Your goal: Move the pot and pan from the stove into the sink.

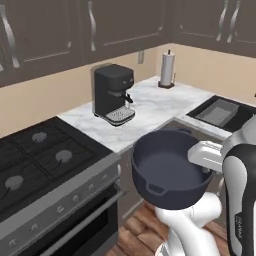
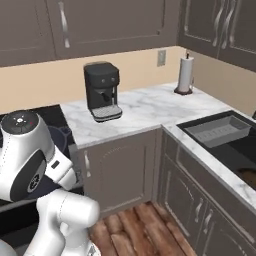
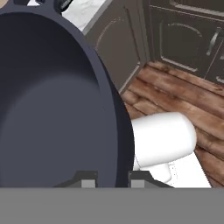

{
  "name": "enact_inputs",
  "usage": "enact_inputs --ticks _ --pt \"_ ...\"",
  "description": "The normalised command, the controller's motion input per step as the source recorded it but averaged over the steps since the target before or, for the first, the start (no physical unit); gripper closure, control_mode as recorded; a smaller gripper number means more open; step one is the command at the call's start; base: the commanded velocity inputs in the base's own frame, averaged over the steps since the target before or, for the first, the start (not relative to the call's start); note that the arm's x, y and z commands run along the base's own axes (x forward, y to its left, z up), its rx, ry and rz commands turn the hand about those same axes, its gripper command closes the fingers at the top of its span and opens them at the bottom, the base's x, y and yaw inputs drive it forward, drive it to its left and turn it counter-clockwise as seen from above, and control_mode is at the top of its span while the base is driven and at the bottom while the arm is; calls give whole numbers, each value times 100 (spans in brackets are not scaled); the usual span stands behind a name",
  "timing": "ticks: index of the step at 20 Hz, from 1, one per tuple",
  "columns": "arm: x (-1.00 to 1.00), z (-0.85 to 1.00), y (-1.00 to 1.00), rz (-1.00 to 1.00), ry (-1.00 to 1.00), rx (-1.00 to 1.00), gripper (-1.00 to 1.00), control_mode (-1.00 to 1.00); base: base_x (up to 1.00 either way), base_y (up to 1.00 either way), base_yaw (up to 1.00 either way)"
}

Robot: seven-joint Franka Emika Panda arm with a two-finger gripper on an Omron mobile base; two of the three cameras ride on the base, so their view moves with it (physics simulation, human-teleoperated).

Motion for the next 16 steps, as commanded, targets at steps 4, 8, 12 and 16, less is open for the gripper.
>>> enact_inputs --ticks 4,8,12,16 --pt "0 0 0 0 0 0 100 100 3 -27 -43" --pt "0 0 0 0 0 0 100 100 0 -34 -41" --pt "0 0 0 0 0 0 100 100 1 -31 -42" --pt "0 0 0 0 0 0 100 100 3 -30 -43"
